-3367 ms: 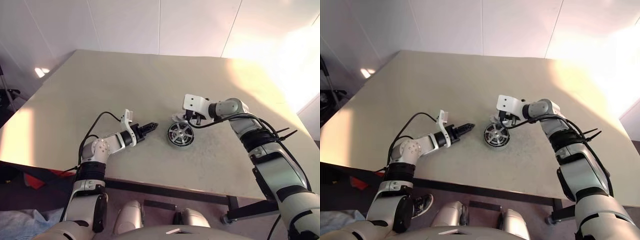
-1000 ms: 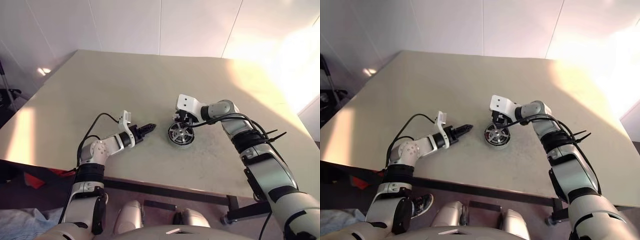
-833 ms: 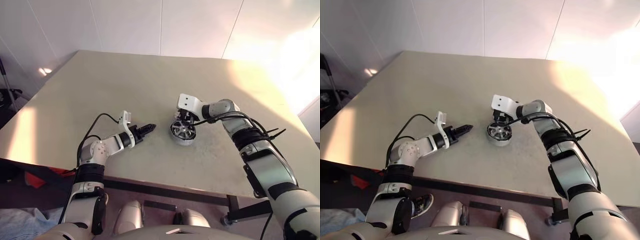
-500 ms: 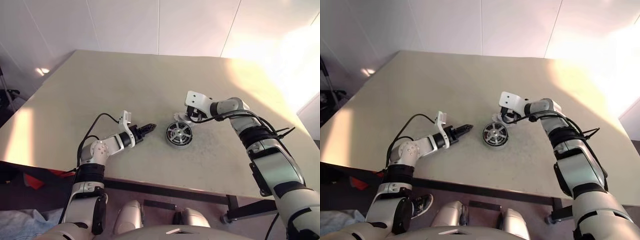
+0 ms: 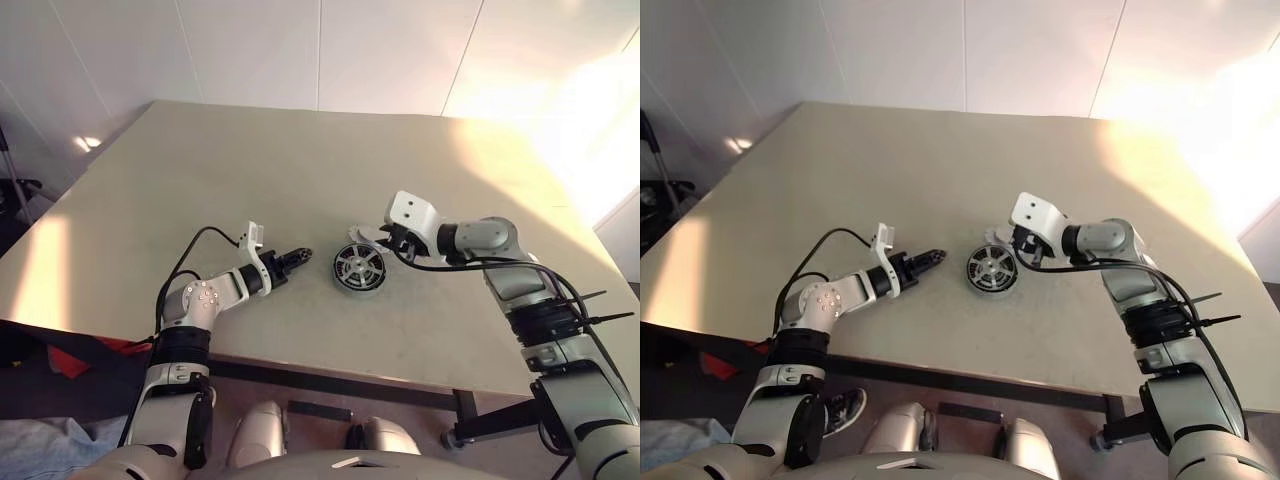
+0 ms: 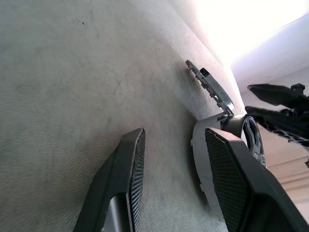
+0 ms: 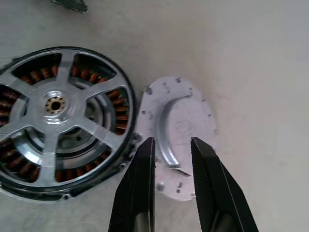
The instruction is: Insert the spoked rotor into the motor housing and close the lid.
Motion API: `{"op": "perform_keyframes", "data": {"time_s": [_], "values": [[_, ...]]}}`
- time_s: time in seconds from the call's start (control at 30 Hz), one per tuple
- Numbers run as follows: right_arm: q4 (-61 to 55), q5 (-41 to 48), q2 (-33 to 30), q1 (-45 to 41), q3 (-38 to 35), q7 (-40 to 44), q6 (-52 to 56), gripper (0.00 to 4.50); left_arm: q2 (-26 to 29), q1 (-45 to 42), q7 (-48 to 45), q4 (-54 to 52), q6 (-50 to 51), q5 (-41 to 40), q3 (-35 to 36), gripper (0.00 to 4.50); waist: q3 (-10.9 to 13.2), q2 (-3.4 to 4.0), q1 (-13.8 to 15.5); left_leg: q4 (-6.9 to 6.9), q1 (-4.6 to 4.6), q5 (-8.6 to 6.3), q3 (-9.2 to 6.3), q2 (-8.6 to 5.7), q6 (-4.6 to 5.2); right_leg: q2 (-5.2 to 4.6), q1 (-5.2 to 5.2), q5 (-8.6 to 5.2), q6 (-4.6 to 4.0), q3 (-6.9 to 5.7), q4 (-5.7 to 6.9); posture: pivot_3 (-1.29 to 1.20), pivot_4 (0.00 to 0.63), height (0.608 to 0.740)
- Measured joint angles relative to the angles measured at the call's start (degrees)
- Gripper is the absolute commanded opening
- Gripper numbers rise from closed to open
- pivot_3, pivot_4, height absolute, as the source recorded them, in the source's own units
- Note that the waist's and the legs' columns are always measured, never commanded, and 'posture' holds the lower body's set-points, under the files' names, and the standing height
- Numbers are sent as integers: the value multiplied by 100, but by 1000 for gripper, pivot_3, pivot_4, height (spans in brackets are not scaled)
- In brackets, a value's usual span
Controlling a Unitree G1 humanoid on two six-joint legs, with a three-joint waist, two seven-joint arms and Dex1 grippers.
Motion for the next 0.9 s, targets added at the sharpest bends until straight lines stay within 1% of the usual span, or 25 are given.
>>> {"op": "perform_keyframes", "data": {"time_s": [0.13, 0.23, 0.47, 0.9], "values": [[-419, -19, 95, 339, -50, -303, 238, 1264, 3, -1, -4, 22, 1, 9, -46, 2102, -3, -2, -3, -19, 38, 0, 0, 0, -4, 1, 35, -1, 1, 0, -18, 0, 0, 740], [-672, -17, 136, 516, -65, -434, 391, 1264, 7, -2, -5, 26, 1, 12, -63, 2102, -16, -6, -29, -37, 46, 0, 0, 0, -7, 4, 42, -1, 2, 0, -36, 0, 0, 740], [-775, 54, 144, 531, -19, -409, 661, 1264, 9, -2, -5, 27, -12, 13, -63, 2102, -19, -4, -114, -43, 43, 1, 0, -1, -7, 4, 40, -1, 2, 0, -42, 0, 0, 740], [-855, -43, 185, 605, 46, -621, 613, 1264, -4, -6, -13, 72, -51, 20, -66, 2102, -23, -5, -170, -45, 49, 2, 0, -1, -10, 5, 43, -1, 2, 0, -41, 0, 0, 740]]}}
